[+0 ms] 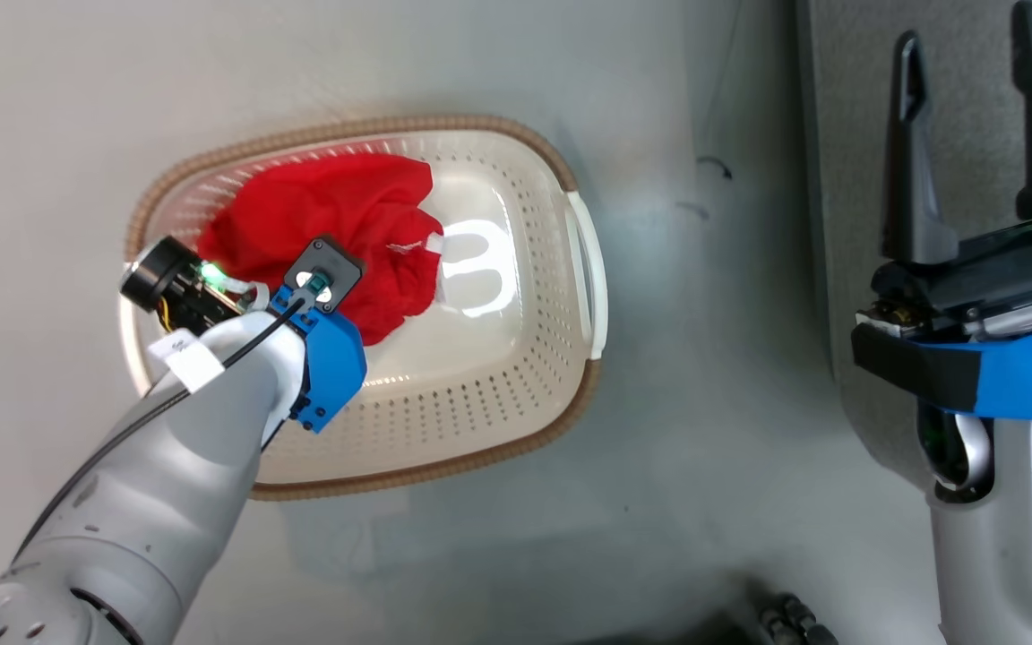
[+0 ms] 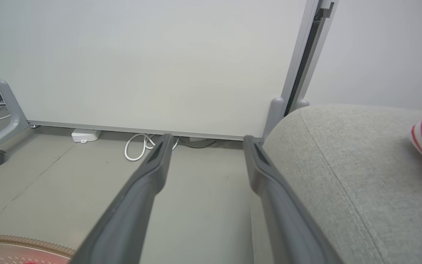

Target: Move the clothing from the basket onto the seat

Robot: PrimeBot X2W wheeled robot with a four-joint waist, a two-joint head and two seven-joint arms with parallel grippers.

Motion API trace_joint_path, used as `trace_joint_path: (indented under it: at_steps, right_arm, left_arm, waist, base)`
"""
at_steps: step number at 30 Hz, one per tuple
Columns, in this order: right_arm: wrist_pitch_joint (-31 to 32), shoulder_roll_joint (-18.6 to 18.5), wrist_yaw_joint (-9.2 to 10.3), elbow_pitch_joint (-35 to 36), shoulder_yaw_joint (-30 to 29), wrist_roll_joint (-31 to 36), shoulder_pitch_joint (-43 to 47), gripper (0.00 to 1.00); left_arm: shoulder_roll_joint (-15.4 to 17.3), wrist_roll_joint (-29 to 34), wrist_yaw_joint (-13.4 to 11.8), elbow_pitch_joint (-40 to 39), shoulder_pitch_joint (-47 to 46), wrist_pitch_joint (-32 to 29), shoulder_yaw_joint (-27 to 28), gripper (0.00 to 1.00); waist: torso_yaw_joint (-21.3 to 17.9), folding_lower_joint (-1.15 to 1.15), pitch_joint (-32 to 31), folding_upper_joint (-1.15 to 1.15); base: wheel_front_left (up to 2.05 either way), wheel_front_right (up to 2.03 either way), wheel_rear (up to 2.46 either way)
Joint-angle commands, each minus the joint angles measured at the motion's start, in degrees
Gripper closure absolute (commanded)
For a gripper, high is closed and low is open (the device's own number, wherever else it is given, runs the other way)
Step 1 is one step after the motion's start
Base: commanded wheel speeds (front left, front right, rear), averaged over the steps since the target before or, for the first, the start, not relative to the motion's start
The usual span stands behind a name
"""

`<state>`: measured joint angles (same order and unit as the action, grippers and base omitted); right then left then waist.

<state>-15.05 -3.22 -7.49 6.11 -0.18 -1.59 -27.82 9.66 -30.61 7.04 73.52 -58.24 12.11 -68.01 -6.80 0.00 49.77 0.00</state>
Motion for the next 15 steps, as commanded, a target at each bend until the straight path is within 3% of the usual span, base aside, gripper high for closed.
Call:
trace_joint_path:
  at_steps: [1,10,15]
  right_arm:
    - [-0.2,-0.2,-0.01,-0.3,0.1,0.2,0.5,0.00]
    - [-0.2,-0.4,-0.02,-3.4,0.0,-0.3,3.0,0.00]
    - [-0.2,-0.3,-0.02,-5.0,-0.4,-0.5,5.1,0.00]
  left_arm:
    - [-0.1,-0.3,-0.4,0.1,0.4,0.4,0.3,1.00]
    - [-0.9,-3.5,-0.9,-2.2,3.6,3.1,4.0,1.00]
    - [1.7,-4.3,-3.5,-10.7,7.2,3.1,10.1,1.00]
  waist:
    - [0.8,0.00,-2.2,0.00]
    - [2.8,0.00,-10.7,0.00]
    - [3.7,0.00,-16.7,0.00]
  base:
    - [0.00,0.00,0.00]
    - [0.00,0.00,0.00]
    - [0.00,0.00,0.00]
